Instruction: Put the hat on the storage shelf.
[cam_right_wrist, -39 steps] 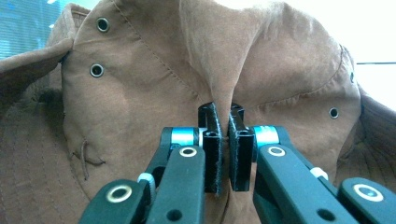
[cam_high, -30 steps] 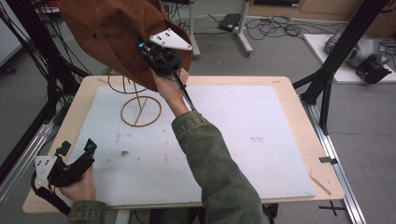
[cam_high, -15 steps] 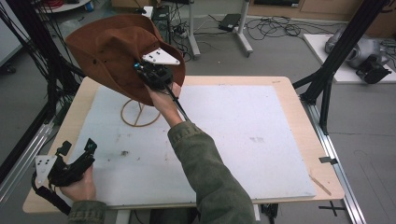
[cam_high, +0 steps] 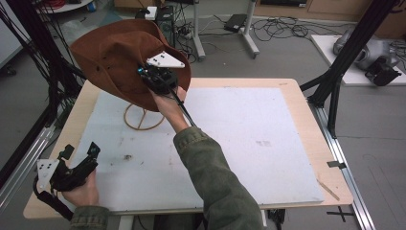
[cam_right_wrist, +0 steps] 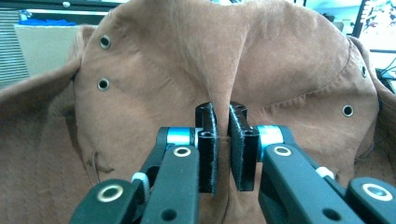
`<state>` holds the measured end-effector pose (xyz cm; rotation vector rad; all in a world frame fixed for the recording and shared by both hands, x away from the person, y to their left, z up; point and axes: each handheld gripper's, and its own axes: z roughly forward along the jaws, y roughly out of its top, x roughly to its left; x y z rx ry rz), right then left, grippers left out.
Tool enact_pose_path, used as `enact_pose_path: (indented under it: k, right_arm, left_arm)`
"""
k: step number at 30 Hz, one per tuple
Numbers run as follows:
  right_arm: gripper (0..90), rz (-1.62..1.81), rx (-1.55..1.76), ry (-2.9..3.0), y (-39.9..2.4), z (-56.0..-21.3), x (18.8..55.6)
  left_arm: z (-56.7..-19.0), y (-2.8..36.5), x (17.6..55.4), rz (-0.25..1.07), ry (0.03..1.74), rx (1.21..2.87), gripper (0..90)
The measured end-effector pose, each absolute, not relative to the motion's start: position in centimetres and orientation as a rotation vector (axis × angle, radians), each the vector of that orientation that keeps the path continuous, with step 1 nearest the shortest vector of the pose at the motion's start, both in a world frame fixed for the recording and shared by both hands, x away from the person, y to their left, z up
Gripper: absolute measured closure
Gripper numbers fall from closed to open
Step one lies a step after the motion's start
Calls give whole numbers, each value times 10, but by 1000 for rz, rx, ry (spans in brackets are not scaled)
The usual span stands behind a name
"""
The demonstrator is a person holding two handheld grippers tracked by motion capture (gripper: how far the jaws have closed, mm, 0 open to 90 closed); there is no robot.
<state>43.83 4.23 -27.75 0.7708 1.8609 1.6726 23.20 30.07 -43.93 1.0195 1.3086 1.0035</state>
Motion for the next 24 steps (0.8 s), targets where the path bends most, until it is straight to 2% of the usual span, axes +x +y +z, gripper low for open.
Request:
enact_pose_path:
  k: [2, 4, 5, 9, 12, 18, 24]
  right_arm:
    - [809, 1670, 775, 1862, 43, -277, 438]
    - [745, 1670, 798, 1870, 42, -277, 439]
    - [650, 1667, 811, 1870, 41, -277, 440]
    - [391, 1682, 834, 1903, 35, -275, 442]
    - [348, 1683, 803, 1903, 32, -272, 441]
    - [114, 1687, 800, 1879, 23, -265, 438]
    - [97, 1650, 821, 1837, -5, -254, 432]
  left_arm:
    - [-439, 301, 232, 1002, 1309, 1016, 149]
    - [-439, 301, 232, 1003, 1308, 1015, 149]
    - [-439, 301, 232, 1003, 1308, 1014, 149]
    - [-439, 301, 233, 1000, 1309, 1015, 149]
    - [-439, 300, 233, 1004, 1305, 1021, 149]
    - [-439, 299, 234, 1004, 1304, 1023, 149]
    - [-439, 297, 235, 1008, 1294, 1034, 149]
